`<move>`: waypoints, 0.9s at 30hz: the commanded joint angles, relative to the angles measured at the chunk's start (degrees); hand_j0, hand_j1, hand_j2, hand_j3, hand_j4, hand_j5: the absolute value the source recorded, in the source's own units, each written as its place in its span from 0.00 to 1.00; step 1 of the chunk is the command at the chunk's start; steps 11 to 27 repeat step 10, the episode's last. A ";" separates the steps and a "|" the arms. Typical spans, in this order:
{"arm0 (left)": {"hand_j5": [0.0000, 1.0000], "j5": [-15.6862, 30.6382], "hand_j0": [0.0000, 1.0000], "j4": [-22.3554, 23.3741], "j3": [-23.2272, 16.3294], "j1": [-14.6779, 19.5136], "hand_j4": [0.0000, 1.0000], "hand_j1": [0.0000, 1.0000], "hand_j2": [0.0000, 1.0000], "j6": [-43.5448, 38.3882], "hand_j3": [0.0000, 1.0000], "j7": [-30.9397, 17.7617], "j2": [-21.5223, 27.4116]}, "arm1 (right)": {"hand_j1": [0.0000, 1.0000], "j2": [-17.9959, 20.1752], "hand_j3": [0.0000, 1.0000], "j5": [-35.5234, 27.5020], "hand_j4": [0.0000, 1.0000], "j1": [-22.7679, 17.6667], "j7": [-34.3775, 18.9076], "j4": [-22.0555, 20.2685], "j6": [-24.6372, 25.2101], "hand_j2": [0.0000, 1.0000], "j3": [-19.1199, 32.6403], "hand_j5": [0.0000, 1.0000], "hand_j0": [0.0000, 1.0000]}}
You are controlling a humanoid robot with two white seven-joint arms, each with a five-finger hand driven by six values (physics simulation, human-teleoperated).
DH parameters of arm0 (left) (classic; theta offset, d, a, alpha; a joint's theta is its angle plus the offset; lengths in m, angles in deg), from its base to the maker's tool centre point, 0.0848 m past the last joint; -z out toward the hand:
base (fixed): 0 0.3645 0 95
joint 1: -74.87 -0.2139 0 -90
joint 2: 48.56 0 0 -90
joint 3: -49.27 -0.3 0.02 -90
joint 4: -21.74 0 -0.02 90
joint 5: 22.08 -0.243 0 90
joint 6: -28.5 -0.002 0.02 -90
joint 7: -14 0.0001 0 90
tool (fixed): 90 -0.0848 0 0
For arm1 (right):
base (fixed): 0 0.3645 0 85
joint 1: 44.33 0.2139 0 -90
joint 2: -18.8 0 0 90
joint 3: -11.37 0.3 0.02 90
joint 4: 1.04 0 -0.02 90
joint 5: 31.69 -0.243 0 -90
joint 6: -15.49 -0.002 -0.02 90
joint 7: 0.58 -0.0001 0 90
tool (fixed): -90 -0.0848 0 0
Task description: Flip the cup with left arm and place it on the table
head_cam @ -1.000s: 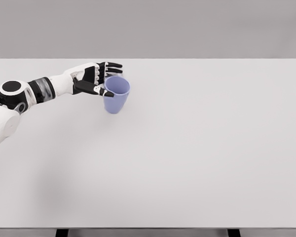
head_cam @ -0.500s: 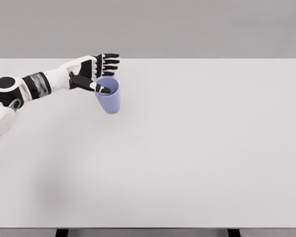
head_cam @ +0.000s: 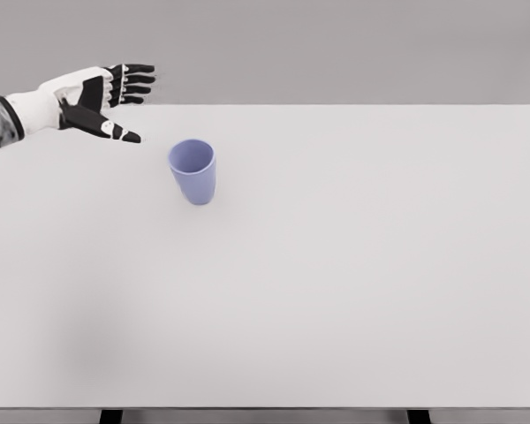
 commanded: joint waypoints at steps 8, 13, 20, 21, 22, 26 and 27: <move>1.00 -29.87 1.00 4.54 -0.75 -1.32 1.00 1.00 1.00 18.00 1.00 0.00 2.78 | 1.00 0.00 1.00 -0.01 1.00 0.00 -0.01 0.00 0.00 1.00 0.00 1.00 1.00; 1.00 -29.87 1.00 4.45 -0.84 -1.41 1.00 1.00 1.00 18.80 1.00 0.00 2.69 | 1.00 0.00 1.00 -0.01 1.00 0.00 -0.01 0.00 0.00 1.00 0.00 1.00 1.00; 1.00 -29.87 1.00 4.45 -0.84 -1.41 1.00 1.00 1.00 18.80 1.00 0.00 2.69 | 1.00 0.00 1.00 -0.01 1.00 0.00 -0.01 0.00 0.00 1.00 0.00 1.00 1.00; 1.00 -29.87 1.00 4.45 -0.84 -1.41 1.00 1.00 1.00 18.80 1.00 0.00 2.69 | 1.00 0.00 1.00 -0.01 1.00 0.00 -0.01 0.00 0.00 1.00 0.00 1.00 1.00; 1.00 -29.87 1.00 4.45 -0.84 -1.41 1.00 1.00 1.00 18.80 1.00 0.00 2.69 | 1.00 0.00 1.00 -0.01 1.00 0.00 -0.01 0.00 0.00 1.00 0.00 1.00 1.00; 1.00 -29.87 1.00 4.45 -0.84 -1.41 1.00 1.00 1.00 18.80 1.00 0.00 2.69 | 1.00 0.00 1.00 -0.01 1.00 0.00 -0.01 0.00 0.00 1.00 0.00 1.00 1.00; 1.00 -29.87 1.00 4.45 -0.84 -1.41 1.00 1.00 1.00 18.80 1.00 0.00 2.69 | 1.00 0.00 1.00 -0.01 1.00 0.00 -0.01 0.00 0.00 1.00 0.00 1.00 1.00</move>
